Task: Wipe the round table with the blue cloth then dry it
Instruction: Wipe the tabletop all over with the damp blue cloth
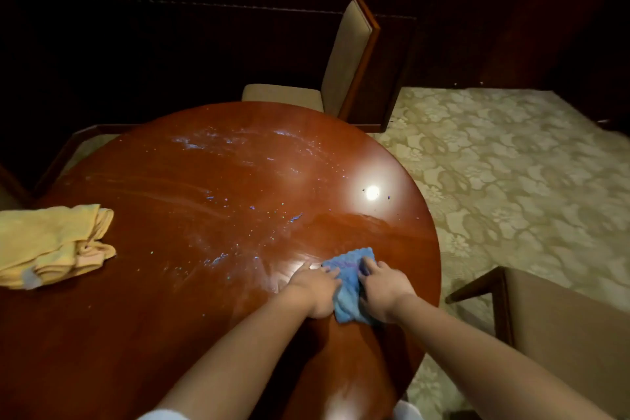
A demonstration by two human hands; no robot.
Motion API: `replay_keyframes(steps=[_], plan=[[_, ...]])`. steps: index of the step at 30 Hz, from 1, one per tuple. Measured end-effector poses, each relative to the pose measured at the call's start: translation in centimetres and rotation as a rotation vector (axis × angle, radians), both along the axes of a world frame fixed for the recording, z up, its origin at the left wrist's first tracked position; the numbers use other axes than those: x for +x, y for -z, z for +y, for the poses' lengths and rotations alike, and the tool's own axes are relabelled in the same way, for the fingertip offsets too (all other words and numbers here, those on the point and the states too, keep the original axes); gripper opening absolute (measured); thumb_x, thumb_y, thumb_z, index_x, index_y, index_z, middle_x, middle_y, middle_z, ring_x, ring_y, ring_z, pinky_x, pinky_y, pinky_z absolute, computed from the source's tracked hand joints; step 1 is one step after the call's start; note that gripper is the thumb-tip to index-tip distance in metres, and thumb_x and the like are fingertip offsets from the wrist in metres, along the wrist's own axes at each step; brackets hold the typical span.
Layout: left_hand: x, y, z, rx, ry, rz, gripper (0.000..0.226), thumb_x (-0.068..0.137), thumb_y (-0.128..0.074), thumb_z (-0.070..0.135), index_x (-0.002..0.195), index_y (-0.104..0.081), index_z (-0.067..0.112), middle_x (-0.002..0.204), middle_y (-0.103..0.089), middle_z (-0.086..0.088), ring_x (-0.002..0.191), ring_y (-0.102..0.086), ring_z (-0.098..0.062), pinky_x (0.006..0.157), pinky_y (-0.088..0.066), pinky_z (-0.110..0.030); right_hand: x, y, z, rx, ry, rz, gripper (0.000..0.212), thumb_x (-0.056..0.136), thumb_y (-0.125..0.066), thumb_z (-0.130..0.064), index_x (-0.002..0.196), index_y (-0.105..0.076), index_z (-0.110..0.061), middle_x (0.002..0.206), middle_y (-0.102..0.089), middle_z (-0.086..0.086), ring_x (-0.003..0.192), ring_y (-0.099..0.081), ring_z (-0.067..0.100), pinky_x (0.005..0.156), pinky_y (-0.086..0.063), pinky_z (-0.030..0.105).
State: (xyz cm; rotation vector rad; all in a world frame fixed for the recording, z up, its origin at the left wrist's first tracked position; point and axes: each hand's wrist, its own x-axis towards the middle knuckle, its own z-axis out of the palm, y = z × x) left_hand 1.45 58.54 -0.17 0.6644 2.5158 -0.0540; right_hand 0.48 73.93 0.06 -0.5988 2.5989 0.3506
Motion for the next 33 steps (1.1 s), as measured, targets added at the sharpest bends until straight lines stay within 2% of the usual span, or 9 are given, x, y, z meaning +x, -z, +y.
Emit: replay_keyframes(steps=[4,7,11,14,19,22,24,29,33], plan=[[-1.6,0.0,3.6,0.038,0.023,0.012,0.049,0.096,-0.04,0.025,0.143,-0.038,0.012,0.153,-0.03,-0.005,0.141,-0.025,-0.019,0.116,-0.004,-0.046,0.3,1.3,2.6,0.118,-0.116,0.004,0.038,0.092,-0.048,-0.032,0.123,-0.061,-0.015,0.136,-0.043,0.009,0.118,-0.039,0.027,0.089,-0.041,0.036],[-3.0,0.2,7.3,0.061,0.054,-0.028,0.056,0.093,-0.049,0.032,0.144,-0.037,0.012,0.155,-0.026,-0.005,0.143,-0.022,-0.018,0.118,-0.007,-0.044,-0.8,1.3,6.4,0.128,-0.1,-0.003,0.036,0.091,-0.05,-0.036,0.119,-0.064,-0.018,0.127,-0.054,0.006,0.119,-0.038,0.025,0.094,-0.035,0.033],[-5.2,1.0,10.9,0.028,0.112,0.022,0.053,0.096,-0.043,0.03,0.145,-0.034,0.011,0.156,-0.02,-0.006,0.144,-0.017,-0.021,0.118,-0.006,-0.043,-3.0,2.0,10.2,0.037,0.011,-0.06,0.043,0.094,-0.041,-0.029,0.133,-0.054,-0.013,0.155,-0.024,0.016,0.137,-0.029,0.025,0.101,-0.04,0.037],[-7.2,1.0,12.2,0.02,0.068,0.055,0.055,0.096,-0.042,0.031,0.146,-0.031,0.01,0.157,-0.016,-0.009,0.144,-0.016,-0.023,0.117,-0.009,-0.039,-6.3,2.4,11.2,-0.029,0.036,-0.054,0.049,0.093,-0.046,-0.029,0.138,-0.047,-0.009,0.158,-0.011,0.014,0.14,-0.023,0.023,0.103,-0.041,0.041],[-11.8,1.2,12.5,0.01,0.011,0.094,0.044,0.097,-0.038,0.026,0.138,-0.044,0.013,0.155,-0.026,-0.009,0.14,-0.028,-0.026,0.114,-0.015,-0.037,-11.8,2.5,11.4,-0.148,0.05,-0.012,0.056,0.093,-0.048,-0.03,0.142,-0.039,-0.004,0.153,-0.025,0.011,0.135,-0.033,0.024,0.106,-0.038,0.042],[-11.6,1.0,13.4,-0.02,0.012,0.043,0.041,0.091,-0.048,0.027,0.129,-0.054,0.012,0.141,-0.045,-0.009,0.128,-0.043,-0.028,0.105,-0.032,-0.033,-9.5,2.4,12.5,-0.147,-0.007,-0.007,0.053,0.098,-0.039,-0.032,0.142,-0.037,-0.003,0.148,-0.031,0.017,0.129,-0.039,0.027,0.102,-0.04,0.038],[-11.1,1.1,13.9,-0.053,0.035,-0.007,0.041,0.09,-0.05,0.026,0.128,-0.053,0.011,0.136,-0.049,-0.01,0.124,-0.047,-0.029,0.099,-0.038,-0.034,-7.7,2.2,13.5,-0.174,-0.059,-0.016,0.06,0.1,-0.033,-0.038,0.147,-0.027,-0.002,0.153,-0.024,0.019,0.134,-0.035,0.027,0.102,-0.038,0.037],[-13.2,1.2,14.4,-0.076,0.028,0.037,0.051,0.094,-0.048,0.033,0.139,-0.042,0.011,0.151,-0.027,-0.01,0.137,-0.03,-0.027,0.111,-0.027,-0.037,-11.8,2.4,14.3,-0.264,-0.039,0.036,0.062,0.098,-0.034,-0.035,0.149,-0.021,-0.003,0.158,-0.018,0.01,0.142,-0.023,0.021,0.108,-0.034,0.035],[-15.0,1.1,14.7,-0.103,-0.056,0.096,0.052,0.098,-0.041,0.036,0.143,-0.035,0.013,0.155,-0.02,-0.008,0.138,-0.03,-0.028,0.105,-0.032,-0.038,-17.2,3.1,14.2,-0.301,-0.071,-0.011,0.063,0.096,-0.038,-0.03,0.151,-0.018,-0.008,0.16,-0.014,0.005,0.146,-0.016,0.016,0.114,-0.024,0.031]])
